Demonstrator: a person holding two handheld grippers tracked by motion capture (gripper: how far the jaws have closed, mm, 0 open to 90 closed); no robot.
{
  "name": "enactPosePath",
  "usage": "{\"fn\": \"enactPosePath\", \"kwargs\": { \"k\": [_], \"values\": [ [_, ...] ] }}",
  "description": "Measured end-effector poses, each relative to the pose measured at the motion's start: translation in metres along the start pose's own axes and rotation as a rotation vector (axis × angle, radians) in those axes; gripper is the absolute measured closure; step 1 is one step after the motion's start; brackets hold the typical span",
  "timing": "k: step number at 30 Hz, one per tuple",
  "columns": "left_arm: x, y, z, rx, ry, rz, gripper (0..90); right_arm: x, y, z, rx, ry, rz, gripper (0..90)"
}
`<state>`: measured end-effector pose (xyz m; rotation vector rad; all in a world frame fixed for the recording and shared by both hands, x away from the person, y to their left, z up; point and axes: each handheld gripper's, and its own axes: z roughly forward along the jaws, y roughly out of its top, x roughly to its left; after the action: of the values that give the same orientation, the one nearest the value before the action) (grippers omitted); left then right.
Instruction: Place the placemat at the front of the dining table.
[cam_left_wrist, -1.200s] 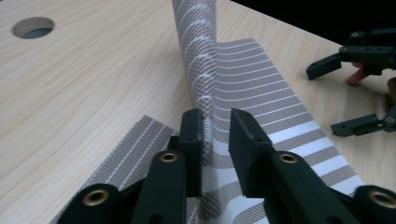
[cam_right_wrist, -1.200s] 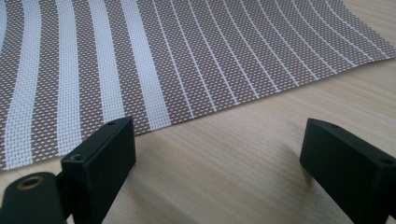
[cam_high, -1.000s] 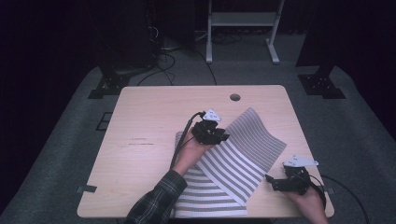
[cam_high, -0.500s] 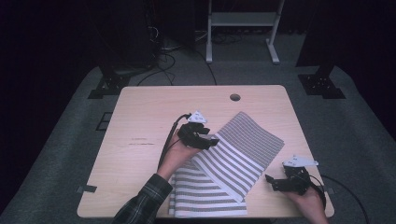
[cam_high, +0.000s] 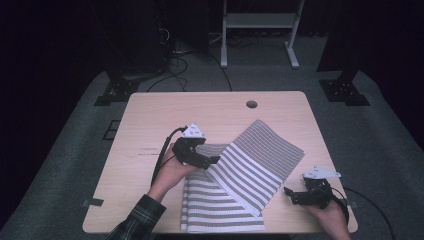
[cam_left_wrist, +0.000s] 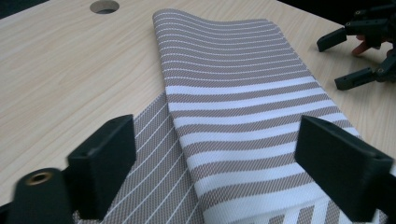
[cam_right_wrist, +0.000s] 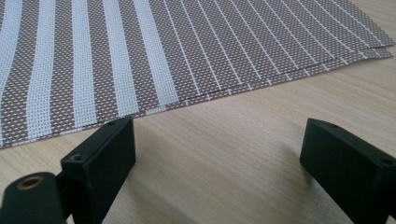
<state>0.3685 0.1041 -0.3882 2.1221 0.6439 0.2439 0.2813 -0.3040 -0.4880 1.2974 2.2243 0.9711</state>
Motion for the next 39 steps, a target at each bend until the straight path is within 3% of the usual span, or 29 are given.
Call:
{"fn": "enactPosePath", "kwargs": {
  "k": [13, 32, 39],
  "values": [
    [-0.003, -0.024, -0.016, 0.003, 0.025, -0.004, 0.0, 0.0, 0.0, 0.0, 0.0, 0.0, 0.0, 9.2],
    [0.003, -0.073, -0.046, -0.015, 0.079, -0.021, 0.0, 0.0, 0.0, 0.0, 0.001, 0.0, 0.0, 9.3],
    [0.002, -0.093, -0.054, 0.015, 0.104, -0.01, 0.0, 0.0, 0.0, 0.0, 0.001, 0.001, -0.001, 9.3]
  ]
}}
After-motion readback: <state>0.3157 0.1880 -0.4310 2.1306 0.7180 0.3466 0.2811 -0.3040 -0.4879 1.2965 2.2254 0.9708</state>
